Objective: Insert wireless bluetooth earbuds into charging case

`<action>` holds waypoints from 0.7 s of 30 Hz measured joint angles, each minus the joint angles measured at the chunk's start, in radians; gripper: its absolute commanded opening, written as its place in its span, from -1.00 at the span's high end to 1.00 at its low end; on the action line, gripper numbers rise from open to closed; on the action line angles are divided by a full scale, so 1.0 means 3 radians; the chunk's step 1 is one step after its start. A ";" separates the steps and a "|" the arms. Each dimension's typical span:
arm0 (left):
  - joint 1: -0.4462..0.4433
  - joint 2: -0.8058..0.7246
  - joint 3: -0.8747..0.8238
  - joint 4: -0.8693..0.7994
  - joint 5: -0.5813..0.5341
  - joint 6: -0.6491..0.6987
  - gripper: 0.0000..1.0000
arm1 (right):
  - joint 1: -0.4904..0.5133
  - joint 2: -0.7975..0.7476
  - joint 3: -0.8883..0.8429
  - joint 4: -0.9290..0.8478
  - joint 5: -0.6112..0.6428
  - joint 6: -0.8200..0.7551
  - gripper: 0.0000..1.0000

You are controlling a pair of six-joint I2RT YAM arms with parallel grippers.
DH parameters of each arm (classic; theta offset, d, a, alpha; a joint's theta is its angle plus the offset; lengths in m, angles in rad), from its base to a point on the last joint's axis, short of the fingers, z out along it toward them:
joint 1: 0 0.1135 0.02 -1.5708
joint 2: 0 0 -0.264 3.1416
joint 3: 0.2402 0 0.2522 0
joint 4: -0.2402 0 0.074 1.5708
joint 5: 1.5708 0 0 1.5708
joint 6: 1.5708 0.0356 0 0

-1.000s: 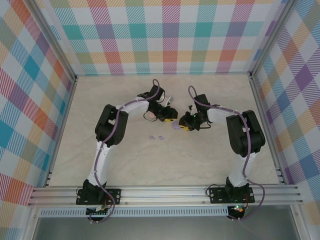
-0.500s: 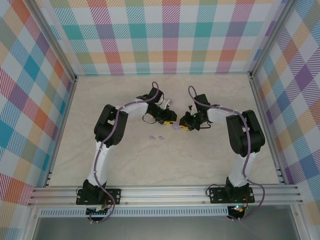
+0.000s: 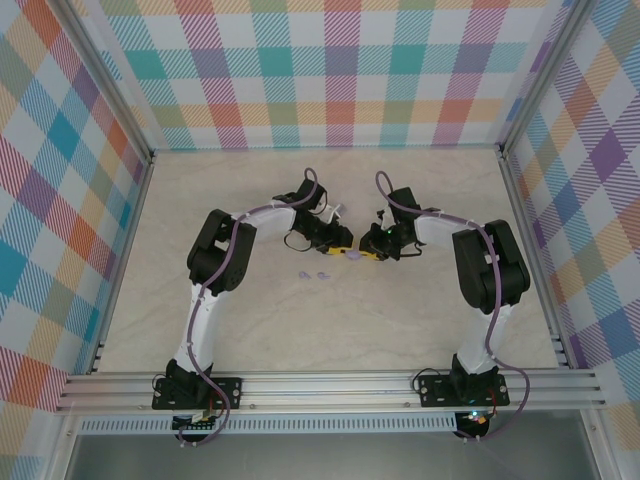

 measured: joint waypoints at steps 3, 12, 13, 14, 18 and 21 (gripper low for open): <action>-0.0006 0.0000 -0.0001 0.0014 0.0023 -0.0019 0.27 | 0.0000 0.0000 0.0001 -0.0014 0.0000 -0.0011 0.65; -0.0022 -0.0003 -0.0064 0.0174 0.0078 -0.0122 0.33 | -0.0004 0.0000 0.0001 -0.0025 0.0000 -0.0019 0.65; -0.0027 -0.0003 -0.0064 0.0175 0.0081 -0.0131 0.36 | -0.0004 0.0000 0.0001 -0.0028 0.0001 -0.0022 0.65; -0.0031 -0.0003 -0.0065 0.0177 0.0090 -0.0137 0.39 | -0.0004 0.0000 0.0001 -0.0028 0.0010 -0.0022 0.65; -0.0039 -0.0019 -0.0086 0.0196 0.0108 -0.0181 0.52 | -0.0006 0.0000 0.0001 -0.0038 0.0025 -0.0022 0.61; -0.0041 -0.0076 -0.0144 0.0228 0.0067 -0.0193 0.57 | -0.0009 -0.0009 -0.0004 -0.0039 0.0056 -0.0022 0.55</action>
